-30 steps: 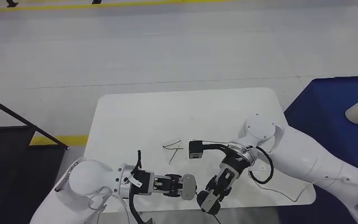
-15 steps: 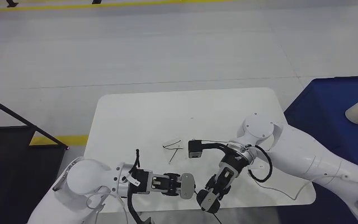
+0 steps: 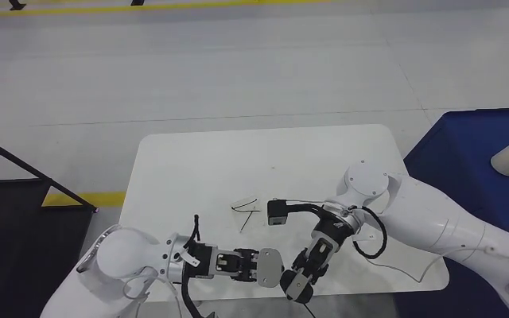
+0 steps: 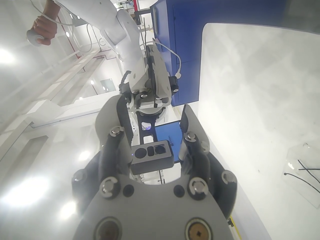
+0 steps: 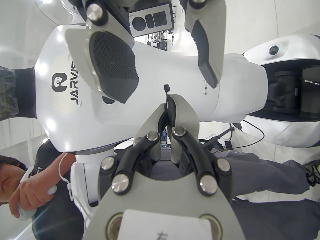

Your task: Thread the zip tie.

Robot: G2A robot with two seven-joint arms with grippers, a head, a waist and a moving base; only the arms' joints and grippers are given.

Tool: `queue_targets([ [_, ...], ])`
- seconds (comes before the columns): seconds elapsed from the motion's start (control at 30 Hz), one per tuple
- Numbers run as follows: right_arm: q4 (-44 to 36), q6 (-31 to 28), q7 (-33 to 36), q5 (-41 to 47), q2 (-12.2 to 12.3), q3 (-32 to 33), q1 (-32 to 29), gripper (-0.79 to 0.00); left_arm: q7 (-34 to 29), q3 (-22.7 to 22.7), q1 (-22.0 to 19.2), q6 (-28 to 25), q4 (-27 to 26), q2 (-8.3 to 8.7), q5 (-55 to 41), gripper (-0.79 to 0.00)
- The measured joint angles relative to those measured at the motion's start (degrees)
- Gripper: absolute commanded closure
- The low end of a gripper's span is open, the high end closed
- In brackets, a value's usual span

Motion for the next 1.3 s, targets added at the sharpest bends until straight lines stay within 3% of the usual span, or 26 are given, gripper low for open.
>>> queue_targets([
  [0.2, 0.03, -0.04, 0.0, 0.1, 0.03, -0.64, 0.51, 0.0, -0.54, 0.66, -0.37, 0.06, -0.22, 0.11, -0.07, -0.117],
  [0.3, 0.08, -0.01, 0.0, 0.12, 0.01, -1.05, 0.77, 0.0, -0.86, 0.81, -0.56, 0.05, -0.21, 0.19, 0.01, 0.0],
  [0.77, 0.53, -0.71, 0.0, 0.57, -0.04, -2.29, 1.49, 0.0, -1.37, 1.64, -0.49, 0.14, -0.96, 0.62, 0.28, 0.0],
  [0.8, 0.48, -0.71, 0.0, 0.56, -0.04, -2.37, 1.5, -0.256, -1.38, 1.64, -0.49, 0.2, -1.02, 0.65, 0.35, 0.0],
  [0.83, 0.41, -0.63, 0.0, 0.73, -0.04, -2.5, 1.49, -0.785, -1.45, 1.59, -0.48, 0.31, -1.09, 0.7, 0.46, 0.0],
  [1.0, 0.55, -1.71, 0.0, 1.48, 0.22, -2.4, 1.56, -0.785, -3.07, 0.14, -0.03, 1.03, -1.05, 0.92, -0.21, 0.0],
  [1.13, 0.55, -6.47, 0.0, 2.61, 1.15, -1.08, 1.42, -0.785, -5.82, -2.24, 1.28, 2.35, -1.55, 1.14, -1.76, 0.0],
  [1.3, 0.52, -6.08, -0.01, 2.58, 1.13, -1.09, 1.41, -0.785, -5.79, -3.1, 2.09, 2.65, -1.88, 1.29, -2.73, 0.0],
])
